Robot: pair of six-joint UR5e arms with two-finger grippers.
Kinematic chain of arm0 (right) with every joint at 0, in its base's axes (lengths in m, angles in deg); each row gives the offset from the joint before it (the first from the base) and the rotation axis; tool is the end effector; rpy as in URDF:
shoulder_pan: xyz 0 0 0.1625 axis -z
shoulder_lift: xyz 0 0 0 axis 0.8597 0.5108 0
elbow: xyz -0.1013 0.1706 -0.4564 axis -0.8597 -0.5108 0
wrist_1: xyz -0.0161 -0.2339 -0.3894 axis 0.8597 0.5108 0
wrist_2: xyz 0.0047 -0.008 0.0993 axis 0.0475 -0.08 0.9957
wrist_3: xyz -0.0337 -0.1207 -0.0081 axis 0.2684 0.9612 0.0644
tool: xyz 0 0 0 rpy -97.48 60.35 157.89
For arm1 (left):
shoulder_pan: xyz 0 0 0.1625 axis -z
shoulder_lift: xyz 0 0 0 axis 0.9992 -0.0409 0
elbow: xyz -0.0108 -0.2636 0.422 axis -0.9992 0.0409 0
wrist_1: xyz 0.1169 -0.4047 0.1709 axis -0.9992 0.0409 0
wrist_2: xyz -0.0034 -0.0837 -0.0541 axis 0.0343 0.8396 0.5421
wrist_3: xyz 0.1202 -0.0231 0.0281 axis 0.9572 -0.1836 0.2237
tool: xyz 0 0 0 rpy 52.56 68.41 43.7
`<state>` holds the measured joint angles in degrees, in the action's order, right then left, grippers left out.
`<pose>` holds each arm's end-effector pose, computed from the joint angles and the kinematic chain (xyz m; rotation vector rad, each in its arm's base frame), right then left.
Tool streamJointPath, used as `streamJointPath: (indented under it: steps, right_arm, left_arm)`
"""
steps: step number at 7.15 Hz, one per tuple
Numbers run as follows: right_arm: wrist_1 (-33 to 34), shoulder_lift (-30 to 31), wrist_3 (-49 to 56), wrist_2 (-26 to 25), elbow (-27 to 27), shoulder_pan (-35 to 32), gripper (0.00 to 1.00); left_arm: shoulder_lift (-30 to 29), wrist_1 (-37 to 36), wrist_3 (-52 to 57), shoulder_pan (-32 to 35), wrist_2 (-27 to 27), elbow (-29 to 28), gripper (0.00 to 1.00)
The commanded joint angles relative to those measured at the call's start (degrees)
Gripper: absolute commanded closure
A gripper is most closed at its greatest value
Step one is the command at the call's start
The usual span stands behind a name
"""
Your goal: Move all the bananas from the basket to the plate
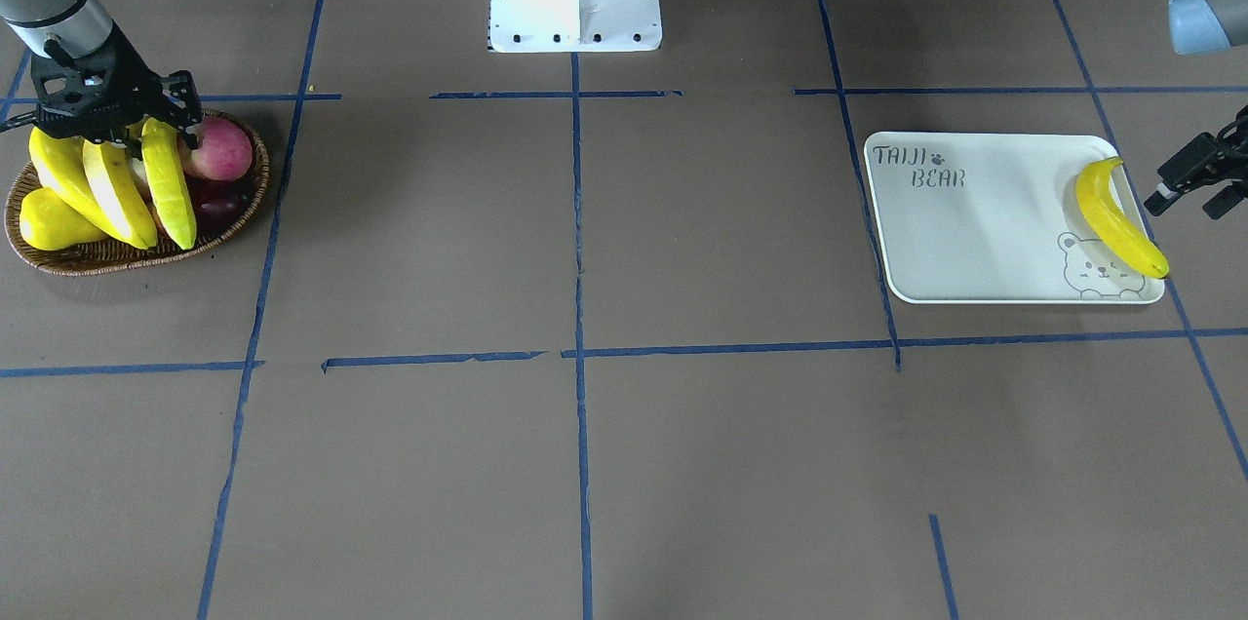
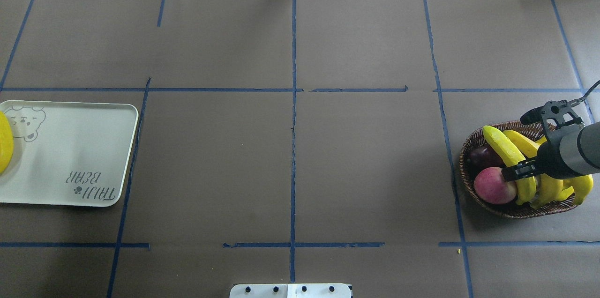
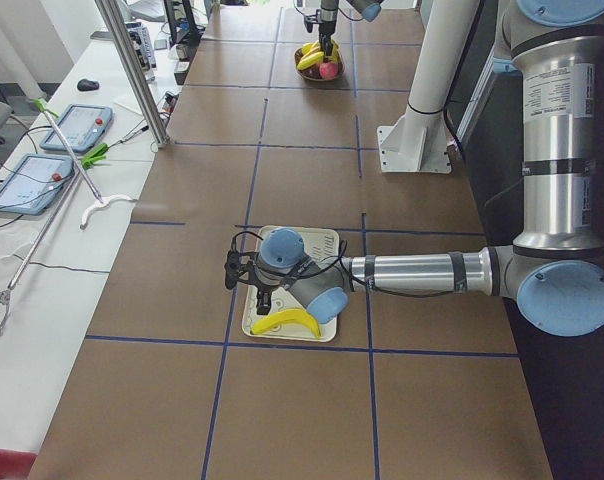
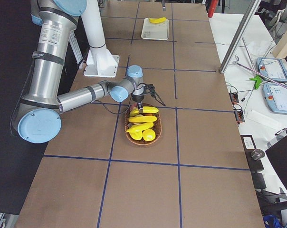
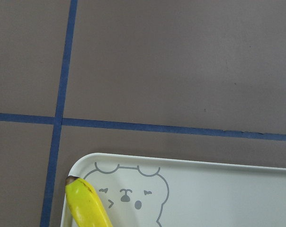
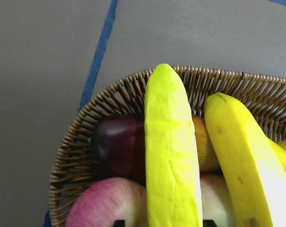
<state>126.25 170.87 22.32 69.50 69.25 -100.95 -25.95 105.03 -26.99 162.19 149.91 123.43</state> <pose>-0.2774 -0.3588 0.5668 0.1676 -0.7272 -0.2343 0.0929 -0.5061 0.7147 0.2352 0.9813 -0.1631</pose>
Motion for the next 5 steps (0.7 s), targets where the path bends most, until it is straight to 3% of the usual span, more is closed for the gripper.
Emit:
streamJointPath:
  steps: [1, 4, 5]
  right_arm:
    - [-0.08, 0.05, 0.0, -0.1, -0.26, 0.01, 0.81]
    - [-0.34, -0.21, 0.0, 0.51, 0.35, -0.52, 0.86]
    - [-0.34, -0.3, -0.17, 1.82, 2.88, -2.0, 0.89]
  left_arm:
    - [0.0, 0.0, 0.01, 0.0, 0.0, -0.01, 0.0]
    - [0.0, 0.0, -0.08, 0.0, 0.09, 0.17, 0.0]
    - [0.0, 0.17, -0.08, 0.0, 0.09, 0.34, 0.0]
